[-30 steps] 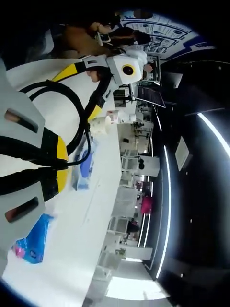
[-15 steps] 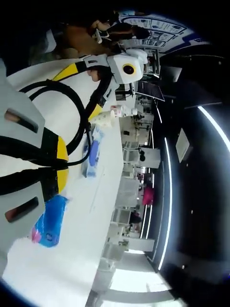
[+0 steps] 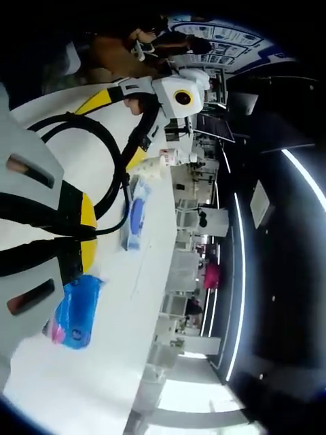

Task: Arrange the tabletop items into an orderly group along one side of the table until the central work area is clear of visible clutter.

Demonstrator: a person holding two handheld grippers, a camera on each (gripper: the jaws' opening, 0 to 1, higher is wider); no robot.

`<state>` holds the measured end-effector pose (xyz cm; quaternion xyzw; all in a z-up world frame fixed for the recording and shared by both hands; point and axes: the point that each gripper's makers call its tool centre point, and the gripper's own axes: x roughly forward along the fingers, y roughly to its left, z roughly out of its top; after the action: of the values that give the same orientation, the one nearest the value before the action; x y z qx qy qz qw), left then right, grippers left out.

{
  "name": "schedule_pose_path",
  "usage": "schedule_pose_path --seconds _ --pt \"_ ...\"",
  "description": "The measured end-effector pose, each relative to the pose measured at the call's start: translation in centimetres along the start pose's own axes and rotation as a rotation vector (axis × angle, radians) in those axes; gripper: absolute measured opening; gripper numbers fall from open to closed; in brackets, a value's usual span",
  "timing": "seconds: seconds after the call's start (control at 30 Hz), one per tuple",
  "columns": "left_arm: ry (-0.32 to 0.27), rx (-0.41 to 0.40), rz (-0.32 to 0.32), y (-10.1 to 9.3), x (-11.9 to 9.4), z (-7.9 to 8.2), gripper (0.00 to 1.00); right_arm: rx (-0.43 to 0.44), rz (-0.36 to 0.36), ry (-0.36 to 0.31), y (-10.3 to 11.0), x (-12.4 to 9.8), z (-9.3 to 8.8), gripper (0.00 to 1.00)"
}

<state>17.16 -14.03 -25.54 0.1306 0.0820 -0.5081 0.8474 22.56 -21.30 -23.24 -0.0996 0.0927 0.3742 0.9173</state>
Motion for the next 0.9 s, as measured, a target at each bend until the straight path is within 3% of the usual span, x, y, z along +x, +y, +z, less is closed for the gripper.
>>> schedule_pose_path --seconds 0.9 --pt "0.026 -0.035 -0.021 0.6 1.8 -1.7 0.6 0.031 -0.002 0.044 -1.1 0.9 -2.6 0.01"
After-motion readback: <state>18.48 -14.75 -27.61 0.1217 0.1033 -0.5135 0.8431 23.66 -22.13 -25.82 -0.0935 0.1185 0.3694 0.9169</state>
